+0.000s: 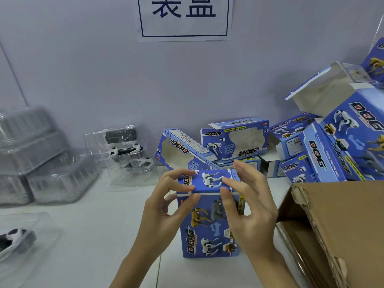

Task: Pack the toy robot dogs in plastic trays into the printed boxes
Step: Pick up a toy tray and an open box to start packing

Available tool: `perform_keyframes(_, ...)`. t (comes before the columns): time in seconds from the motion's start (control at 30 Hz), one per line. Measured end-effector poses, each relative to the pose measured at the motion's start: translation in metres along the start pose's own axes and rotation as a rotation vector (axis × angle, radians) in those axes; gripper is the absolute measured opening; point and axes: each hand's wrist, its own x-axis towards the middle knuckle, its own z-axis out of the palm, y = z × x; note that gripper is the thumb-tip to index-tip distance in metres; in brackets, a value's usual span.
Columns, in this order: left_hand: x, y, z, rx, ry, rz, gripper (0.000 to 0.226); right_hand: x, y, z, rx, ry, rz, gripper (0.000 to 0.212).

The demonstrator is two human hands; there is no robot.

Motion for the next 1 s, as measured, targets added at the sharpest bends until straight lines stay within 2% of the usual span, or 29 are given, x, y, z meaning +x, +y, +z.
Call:
perform_keyframes(0.1, -0.001, 0.0, 0.0, 0.038, -0.005, 0.017, 0.019, -0.002, -0.002, 0.001, -0.011, 0.017, -0.012, 0.022)
perform_keyframes(0.23, -0.003, -0.001, 0.001, 0.031, 0.019, 0.013, 0.008, -0.007, -0.008, 0.007, -0.023, 0.034, 0.048, 0.035)
perform_keyframes(0.4, -0.003, -0.001, -0.001, -0.024, 0.036, 0.003, 0.021, -0.013, -0.014, 0.015, 0.03, -0.014, 0.109, 0.039)
perform_keyframes(0.5, -0.002, -0.001, -0.004, -0.045, 0.025, 0.006, 0.02, -0.013, -0.015, 0.015, 0.076, -0.034, 0.134, 0.043)
perform_keyframes(0.6, -0.003, -0.003, -0.004, -0.05, 0.012, 0.002, 0.02, -0.006, -0.019, 0.011, 0.333, -0.047, 0.282, 0.045)
perform_keyframes(0.7, -0.004, -0.003, -0.001, -0.014, 0.0, -0.006, 0.02, 0.012, -0.014, -0.001, 0.547, 0.01, 0.576, 0.052)
perform_keyframes(0.73, -0.004, -0.004, -0.001, -0.022, 0.001, -0.031, 0.023, 0.019, -0.01, -0.008, 0.568, -0.053, 0.681, 0.059)
perform_keyframes(0.8, -0.002, -0.006, -0.005, -0.044, 0.026, -0.08, 0.023, 0.027, -0.002, -0.02, 0.574, -0.324, 0.815, 0.073)
perform_keyframes(0.87, 0.001, -0.01, -0.011, -0.045, 0.087, -0.095, 0.013, 0.029, 0.005, -0.027, 0.625, -0.623, 0.86, 0.08)
perform_keyframes(0.93, 0.003, -0.014, -0.018, -0.023, 0.156, -0.088, 0.006, 0.028, 0.009, -0.03, 0.6, -0.827, 0.86, 0.071)
perform_keyframes(0.97, 0.004, -0.015, -0.021, -0.002, 0.192, -0.082, 0.007, 0.026, 0.01, -0.031, 0.555, -0.908, 0.866, 0.076)
perform_keyframes(1.0, 0.004, -0.017, -0.023, 0.03, 0.228, -0.074, 0.008, 0.023, 0.011, -0.031, 0.514, -0.992, 0.873, 0.09)
